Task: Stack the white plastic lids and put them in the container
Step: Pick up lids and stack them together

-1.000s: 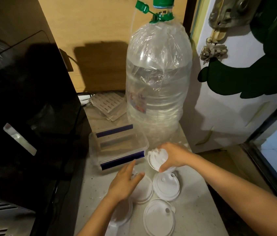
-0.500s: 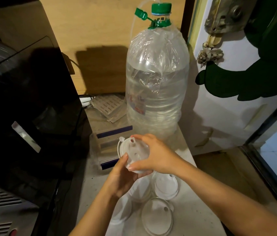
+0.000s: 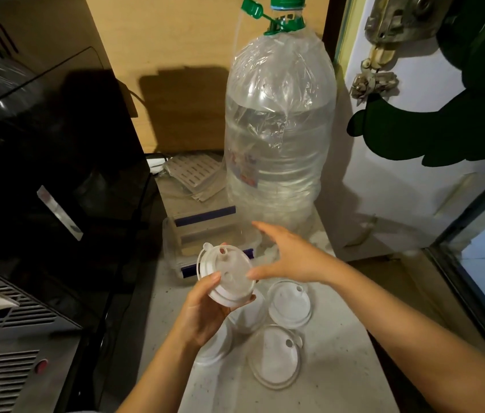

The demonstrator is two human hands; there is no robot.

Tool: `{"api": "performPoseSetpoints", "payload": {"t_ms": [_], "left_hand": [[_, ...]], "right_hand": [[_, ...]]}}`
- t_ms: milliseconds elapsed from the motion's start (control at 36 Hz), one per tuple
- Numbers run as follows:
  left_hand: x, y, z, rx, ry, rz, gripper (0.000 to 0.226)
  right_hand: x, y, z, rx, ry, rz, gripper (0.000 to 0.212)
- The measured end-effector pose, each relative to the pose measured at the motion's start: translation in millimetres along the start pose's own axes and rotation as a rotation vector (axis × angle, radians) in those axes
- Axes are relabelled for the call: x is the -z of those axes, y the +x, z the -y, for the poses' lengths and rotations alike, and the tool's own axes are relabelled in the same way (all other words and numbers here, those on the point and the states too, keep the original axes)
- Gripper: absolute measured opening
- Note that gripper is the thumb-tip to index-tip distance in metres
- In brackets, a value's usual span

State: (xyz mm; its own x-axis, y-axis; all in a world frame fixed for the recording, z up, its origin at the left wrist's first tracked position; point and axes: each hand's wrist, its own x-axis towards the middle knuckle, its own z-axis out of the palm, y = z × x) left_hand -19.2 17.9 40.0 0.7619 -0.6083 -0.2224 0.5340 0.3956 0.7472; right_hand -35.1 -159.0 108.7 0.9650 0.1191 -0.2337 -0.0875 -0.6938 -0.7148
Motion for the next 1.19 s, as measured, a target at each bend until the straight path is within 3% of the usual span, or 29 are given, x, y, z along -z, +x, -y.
{"api": "performPoseSetpoints", "payload": {"t_ms": [83, 444, 972, 1194], "left_hand": [[4, -1, 5, 0.037, -0.021, -0.030, 0.099], [11, -5, 22, 0.124, -0.064, -0.091, 0.094], [21, -7, 29, 0.189, -0.070, -0.091, 0.095], [22, -6, 31, 0.217, -0.056, -0.098, 0.099]], "right_hand": [[7, 1, -23, -0.083, 0.002, -0.035, 0.096], [-53, 5, -92, -0.445, -0.219, 0.026, 0.093], [-82, 12, -93, -0.485, -0.361, -0.037, 0.073], [-74, 7, -92, -0.484, -0.356, -0.071, 0.075]]}}
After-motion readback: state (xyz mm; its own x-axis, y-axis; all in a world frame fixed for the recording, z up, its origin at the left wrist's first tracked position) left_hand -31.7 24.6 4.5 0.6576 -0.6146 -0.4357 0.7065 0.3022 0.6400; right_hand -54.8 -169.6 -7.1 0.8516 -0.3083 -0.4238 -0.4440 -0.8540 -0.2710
